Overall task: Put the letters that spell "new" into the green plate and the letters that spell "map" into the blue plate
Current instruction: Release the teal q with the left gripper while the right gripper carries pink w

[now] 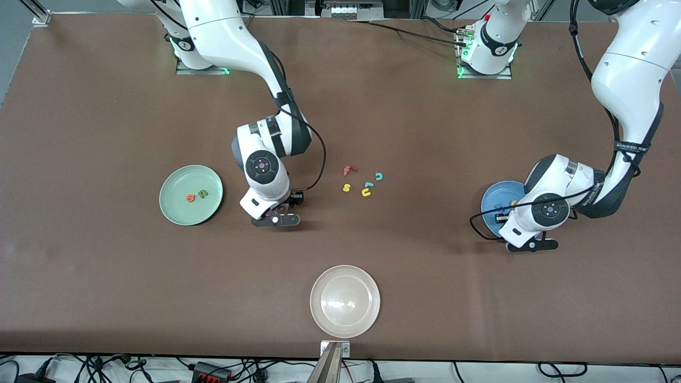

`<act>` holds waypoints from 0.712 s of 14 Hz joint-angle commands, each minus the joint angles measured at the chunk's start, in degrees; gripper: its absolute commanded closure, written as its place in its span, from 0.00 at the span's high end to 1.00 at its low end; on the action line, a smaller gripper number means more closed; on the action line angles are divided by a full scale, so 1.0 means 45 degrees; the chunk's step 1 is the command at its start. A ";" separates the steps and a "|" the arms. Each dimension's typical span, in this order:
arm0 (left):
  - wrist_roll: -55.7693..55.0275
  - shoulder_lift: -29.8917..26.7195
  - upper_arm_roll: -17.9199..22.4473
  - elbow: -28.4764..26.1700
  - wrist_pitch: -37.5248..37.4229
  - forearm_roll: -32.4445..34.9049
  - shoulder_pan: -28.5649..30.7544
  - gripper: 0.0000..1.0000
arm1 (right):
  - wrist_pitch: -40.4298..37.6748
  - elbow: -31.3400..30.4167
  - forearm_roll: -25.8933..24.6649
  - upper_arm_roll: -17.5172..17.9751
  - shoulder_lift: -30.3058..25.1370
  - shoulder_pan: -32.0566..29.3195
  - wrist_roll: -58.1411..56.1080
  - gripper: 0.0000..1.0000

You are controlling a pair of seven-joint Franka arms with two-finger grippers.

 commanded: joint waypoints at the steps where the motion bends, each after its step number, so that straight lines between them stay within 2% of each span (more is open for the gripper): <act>1: 0.0234 -0.0295 -0.0236 0.0258 -0.0232 0.0184 0.0014 1.00 | 0.0034 0.0239 0.0066 -0.0132 0.0320 0.0170 0.0200 0.59; 5: 0.0254 -0.1015 -0.0683 0.0278 -0.1458 0.0047 0.0073 1.00 | 0.0053 0.0239 0.0027 -0.0132 0.0437 0.0170 0.0200 0.55; 8: 0.0701 -0.1428 -0.1599 0.0317 -0.2281 0.0027 0.0539 1.00 | 0.0014 0.0219 0.0046 -0.0113 0.0438 0.0150 0.0181 0.24; 9: 0.0858 -0.1448 -0.2280 0.0375 -0.2573 0.0027 0.0986 1.00 | -0.0005 0.0219 0.0046 -0.0113 0.0438 0.0150 0.0200 0.13; 10: 0.1168 -0.1448 -0.3060 0.0569 -0.2924 0.0027 0.1551 1.00 | -0.0025 0.0219 0.0046 -0.0113 0.0438 0.0112 0.0142 0.08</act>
